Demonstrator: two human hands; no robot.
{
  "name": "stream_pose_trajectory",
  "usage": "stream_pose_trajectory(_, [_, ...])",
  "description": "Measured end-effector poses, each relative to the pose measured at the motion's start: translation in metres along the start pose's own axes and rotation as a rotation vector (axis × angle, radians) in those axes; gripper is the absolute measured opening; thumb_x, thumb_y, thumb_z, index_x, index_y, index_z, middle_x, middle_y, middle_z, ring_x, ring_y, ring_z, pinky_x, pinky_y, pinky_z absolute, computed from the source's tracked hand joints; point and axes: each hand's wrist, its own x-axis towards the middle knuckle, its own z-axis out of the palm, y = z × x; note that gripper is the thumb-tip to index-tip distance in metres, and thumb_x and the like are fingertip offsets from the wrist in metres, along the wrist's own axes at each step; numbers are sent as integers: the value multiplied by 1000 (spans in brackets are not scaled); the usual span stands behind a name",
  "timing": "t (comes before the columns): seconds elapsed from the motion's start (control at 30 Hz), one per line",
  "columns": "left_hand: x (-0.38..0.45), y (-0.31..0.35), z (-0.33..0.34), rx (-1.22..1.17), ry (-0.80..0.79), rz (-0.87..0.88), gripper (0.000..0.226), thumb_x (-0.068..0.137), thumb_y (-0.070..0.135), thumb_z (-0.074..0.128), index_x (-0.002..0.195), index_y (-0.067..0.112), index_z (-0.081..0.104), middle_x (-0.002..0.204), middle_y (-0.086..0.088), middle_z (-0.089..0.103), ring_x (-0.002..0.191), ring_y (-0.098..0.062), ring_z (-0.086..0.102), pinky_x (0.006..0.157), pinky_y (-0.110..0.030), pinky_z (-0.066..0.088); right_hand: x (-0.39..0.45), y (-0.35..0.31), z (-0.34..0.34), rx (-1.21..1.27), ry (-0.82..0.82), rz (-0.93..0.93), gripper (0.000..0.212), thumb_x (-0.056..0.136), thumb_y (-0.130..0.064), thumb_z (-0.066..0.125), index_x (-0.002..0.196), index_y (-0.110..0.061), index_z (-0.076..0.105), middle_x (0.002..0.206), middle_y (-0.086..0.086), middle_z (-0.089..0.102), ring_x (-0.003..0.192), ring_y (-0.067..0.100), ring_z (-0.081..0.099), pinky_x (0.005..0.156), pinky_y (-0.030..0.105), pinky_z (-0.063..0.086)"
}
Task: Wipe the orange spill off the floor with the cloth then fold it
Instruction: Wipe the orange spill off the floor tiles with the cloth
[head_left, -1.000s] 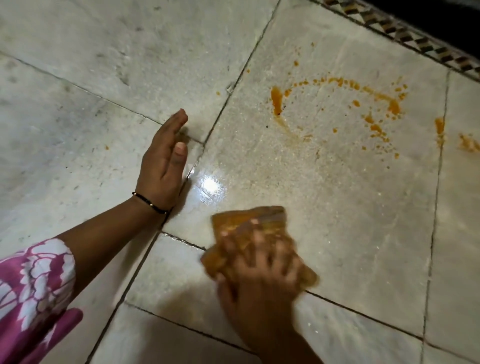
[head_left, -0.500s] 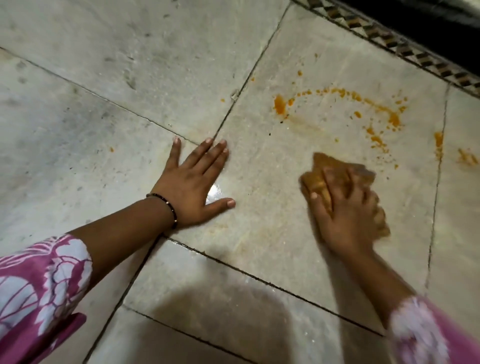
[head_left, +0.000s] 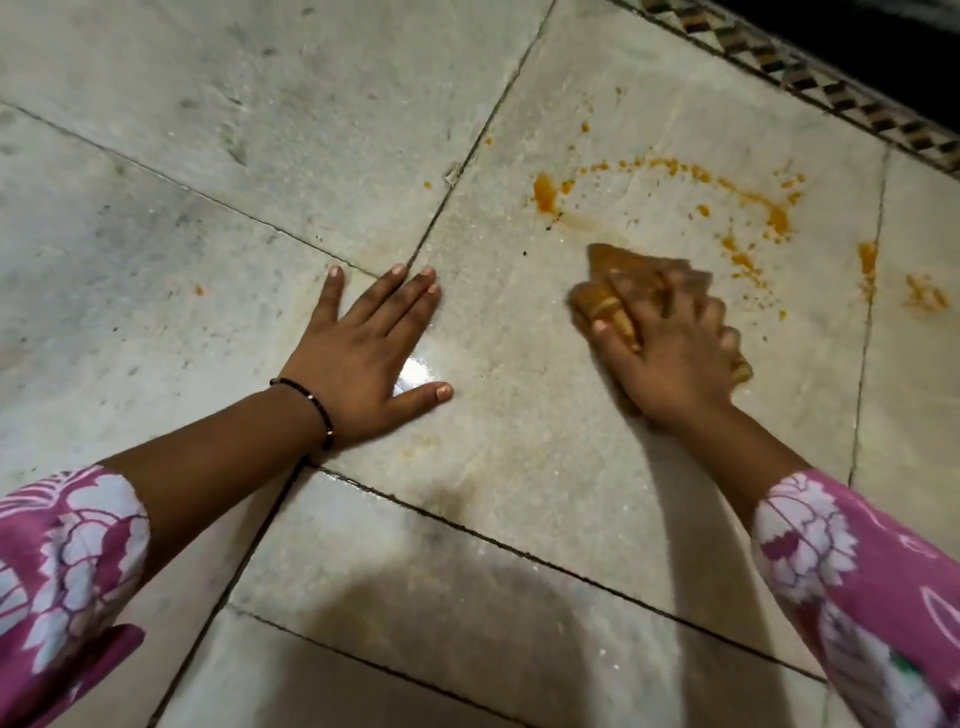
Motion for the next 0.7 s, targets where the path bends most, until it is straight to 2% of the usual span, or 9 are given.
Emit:
stream_pose_trajectory(0.07, [0, 1, 0, -6, 3, -6, 90, 83, 76, 17, 151, 17, 13, 159, 2, 10, 146, -17, 6, 113, -57, -2, -30, 17, 3, 29, -7, 139, 64, 84, -70, 18, 144, -48, 20, 156, 5, 13, 128, 37, 26, 100, 51, 26])
stream_pose_trajectory(0.13, [0, 2, -1, -12, 9, -14, 91, 83, 76, 17, 151, 17, 14, 159, 1, 12, 146, -18, 8, 113, -57, -3, -76, 6, 12, 20, -11, 216, 64, 84, -68, 18, 145, -46, 21, 155, 8, 14, 125, 38, 27, 100, 53, 27])
stream_pose_trajectory(0.23, [-1, 3, -1, -17, 5, -18, 91, 83, 76, 16, 151, 17, 13, 159, 1, 11, 146, -18, 7, 113, -57, -3, -117, -48, 16, 67, -34, 154, 63, 84, -65, 24, 142, -42, 32, 150, 16, 26, 124, 41, 29, 99, 59, 25])
stream_pose_trajectory(0.33, [0, 2, -2, -13, -10, -1, 91, 83, 76, 14, 151, 17, 11, 159, 1, 8, 146, -18, 6, 113, -58, -1, -91, -91, 13, 134, -46, -90, 59, 86, -65, 22, 143, -50, 21, 157, 7, 11, 135, 37, 14, 104, 58, 10])
stream_pose_trajectory(0.4, [-1, 1, -2, -12, -12, -4, 89, 83, 75, 14, 152, 17, 10, 159, 2, 7, 146, -18, 5, 113, -58, -1, -48, -96, 8, 141, -22, -161, 56, 89, -64, 24, 143, -52, 17, 159, 3, 4, 139, 35, 9, 107, 56, 8])
stream_pose_trajectory(0.57, [-1, 1, -1, -20, -11, -9, 88, 84, 73, 18, 151, 17, 11, 159, 1, 8, 146, -18, 6, 114, -59, 0, 47, -51, -10, 9, -51, -146, 59, 88, -69, 26, 143, -51, 16, 158, 6, 7, 136, 36, 17, 105, 54, 19])
stream_pose_trajectory(0.7, [0, 4, -3, -35, -23, -16, 89, 84, 73, 19, 151, 16, 13, 159, 1, 10, 146, -19, 6, 113, -60, -1, 29, -2, -19, -100, -184, -100, 66, 87, -73, 19, 146, -48, 5, 158, 8, 1, 134, 38, 19, 103, 53, 24])
